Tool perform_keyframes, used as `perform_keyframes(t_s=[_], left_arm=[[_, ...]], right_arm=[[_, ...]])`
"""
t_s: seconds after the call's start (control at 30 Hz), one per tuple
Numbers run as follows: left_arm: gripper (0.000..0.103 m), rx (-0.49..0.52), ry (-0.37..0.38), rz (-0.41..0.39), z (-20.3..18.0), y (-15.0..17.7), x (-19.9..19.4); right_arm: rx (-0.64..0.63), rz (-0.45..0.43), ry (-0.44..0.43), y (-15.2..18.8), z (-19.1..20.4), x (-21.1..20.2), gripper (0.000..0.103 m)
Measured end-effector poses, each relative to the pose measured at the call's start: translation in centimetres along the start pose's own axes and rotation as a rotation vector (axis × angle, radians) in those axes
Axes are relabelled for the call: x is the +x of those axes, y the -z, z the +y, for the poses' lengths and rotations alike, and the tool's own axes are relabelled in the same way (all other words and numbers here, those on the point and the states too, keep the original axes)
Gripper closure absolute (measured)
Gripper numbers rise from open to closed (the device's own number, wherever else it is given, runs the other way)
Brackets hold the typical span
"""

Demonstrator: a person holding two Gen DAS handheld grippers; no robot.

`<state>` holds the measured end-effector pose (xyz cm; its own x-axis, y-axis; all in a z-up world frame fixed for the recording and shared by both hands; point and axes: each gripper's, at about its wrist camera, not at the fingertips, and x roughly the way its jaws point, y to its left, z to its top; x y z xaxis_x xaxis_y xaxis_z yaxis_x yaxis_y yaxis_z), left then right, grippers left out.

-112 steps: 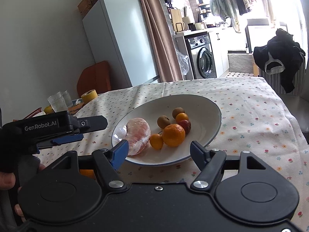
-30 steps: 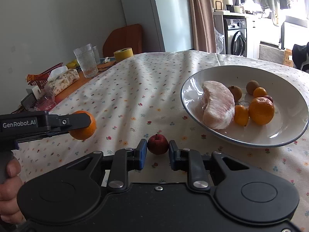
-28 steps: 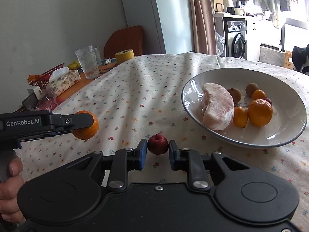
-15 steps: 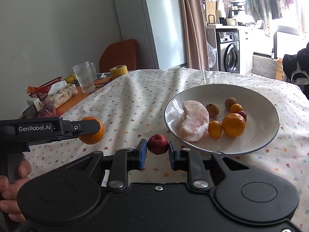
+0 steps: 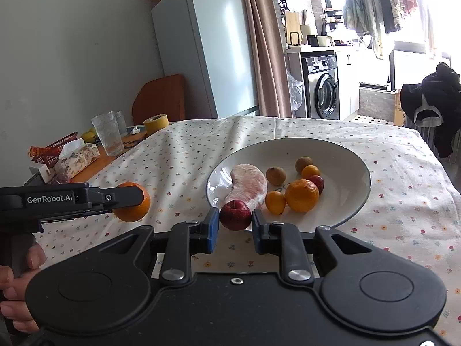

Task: Organize fruits
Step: 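Carry the orange and red apple in both tools over the white bowl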

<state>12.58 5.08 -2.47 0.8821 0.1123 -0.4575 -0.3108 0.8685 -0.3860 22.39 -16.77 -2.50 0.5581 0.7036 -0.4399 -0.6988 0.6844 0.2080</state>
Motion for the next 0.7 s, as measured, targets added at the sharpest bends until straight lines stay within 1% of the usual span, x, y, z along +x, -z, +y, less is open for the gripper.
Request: perform_keyframes(t_s=[0.3,0.7], left_arm=[[0.064,0.04,0.047,0.003,-2.5,-0.2,0.9],[0.064,0.102,0.092,0.027,-6.1,-0.5,3.5]], right_arm=[[0.023,-0.037,0.045,-0.5,-2.0,-1.4,0.08],[0.068,-0.053,0.088,-0.3,-4.8,-1.7,0.08]])
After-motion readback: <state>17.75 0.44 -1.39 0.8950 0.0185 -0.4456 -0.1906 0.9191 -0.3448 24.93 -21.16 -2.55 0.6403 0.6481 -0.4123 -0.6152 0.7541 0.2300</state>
